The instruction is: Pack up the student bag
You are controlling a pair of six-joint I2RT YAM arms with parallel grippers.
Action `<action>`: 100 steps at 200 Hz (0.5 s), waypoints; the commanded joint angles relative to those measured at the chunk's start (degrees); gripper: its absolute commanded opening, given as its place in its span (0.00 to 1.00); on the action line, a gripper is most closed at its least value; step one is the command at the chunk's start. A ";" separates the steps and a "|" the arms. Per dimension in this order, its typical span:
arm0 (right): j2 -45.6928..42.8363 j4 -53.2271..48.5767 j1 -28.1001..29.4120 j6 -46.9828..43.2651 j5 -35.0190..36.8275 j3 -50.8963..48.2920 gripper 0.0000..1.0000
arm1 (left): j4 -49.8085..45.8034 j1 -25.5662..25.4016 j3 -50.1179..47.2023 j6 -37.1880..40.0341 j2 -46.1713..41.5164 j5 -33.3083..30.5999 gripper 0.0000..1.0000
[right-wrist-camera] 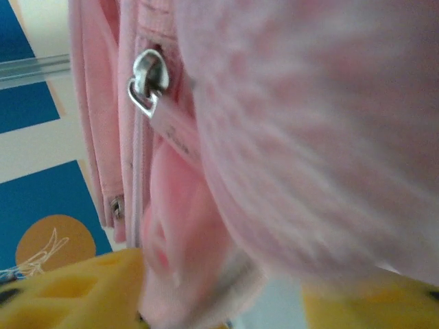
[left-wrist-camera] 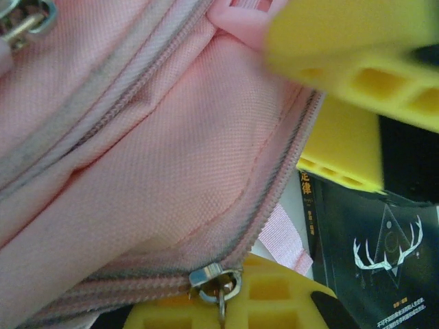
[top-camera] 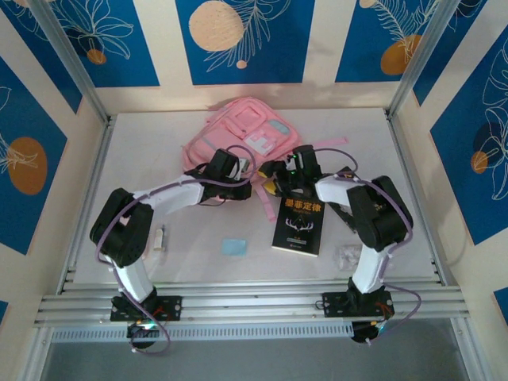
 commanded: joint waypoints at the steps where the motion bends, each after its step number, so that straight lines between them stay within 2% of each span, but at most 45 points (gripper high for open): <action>1: 3.64 4.73 1.10 3.28 -1.13 2.16 0.36 | 1.76 -0.83 -1.01 -0.65 -3.58 0.74 0.00; 19: 4.00 7.76 0.38 4.50 0.19 0.38 0.00 | 1.24 -0.88 -1.79 -0.49 -4.26 -0.87 0.00; 58: 0.44 4.97 -2.87 -0.43 2.62 -0.84 0.00 | -8.68 1.18 -2.74 3.82 -3.96 -8.47 0.00; 100: -0.83 0.64 -5.18 -5.48 3.85 0.48 0.00 | -18.73 7.23 -4.70 7.41 -5.38 -10.98 0.00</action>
